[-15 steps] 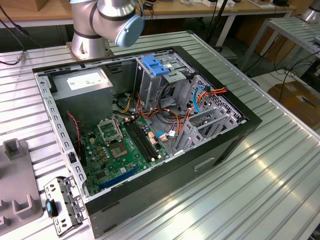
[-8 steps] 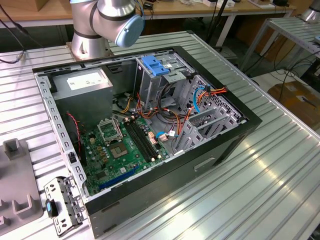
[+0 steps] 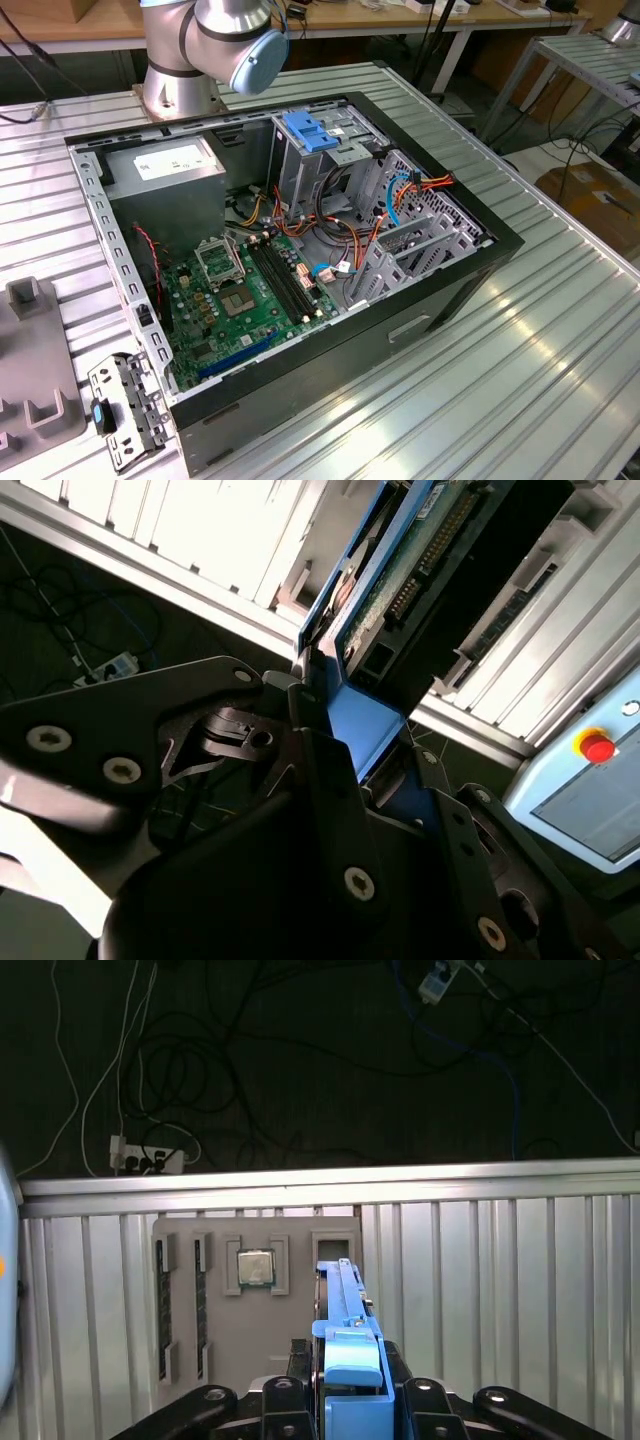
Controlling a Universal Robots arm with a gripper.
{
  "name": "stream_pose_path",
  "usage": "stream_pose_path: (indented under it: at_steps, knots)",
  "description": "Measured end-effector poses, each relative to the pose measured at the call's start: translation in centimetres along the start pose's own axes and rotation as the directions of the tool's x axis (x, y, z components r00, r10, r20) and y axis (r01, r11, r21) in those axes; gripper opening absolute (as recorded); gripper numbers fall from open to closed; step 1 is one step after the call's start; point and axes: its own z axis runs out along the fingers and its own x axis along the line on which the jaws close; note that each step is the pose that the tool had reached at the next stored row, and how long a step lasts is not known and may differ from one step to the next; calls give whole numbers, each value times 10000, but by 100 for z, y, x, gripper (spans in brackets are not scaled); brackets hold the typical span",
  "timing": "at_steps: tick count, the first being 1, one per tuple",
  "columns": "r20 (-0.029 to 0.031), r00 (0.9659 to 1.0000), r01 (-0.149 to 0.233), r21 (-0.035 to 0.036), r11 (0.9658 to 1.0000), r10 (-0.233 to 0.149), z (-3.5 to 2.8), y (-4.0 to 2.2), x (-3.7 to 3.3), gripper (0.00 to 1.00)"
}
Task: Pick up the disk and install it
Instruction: 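Pick up the disk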
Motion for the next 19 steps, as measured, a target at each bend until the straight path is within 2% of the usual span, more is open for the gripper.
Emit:
stream_pose_path:
  at_steps: [6, 13, 19]
  knots:
    - [0, 10000, 0, 0, 10000, 0, -51, -2, 1, 37]
    - [-1, 10000, 0, -2, 10000, 0, -61, -2, 1, 37]
    - [0, 10000, 0, 0, 10000, 0, -99, -4, 1, 37]
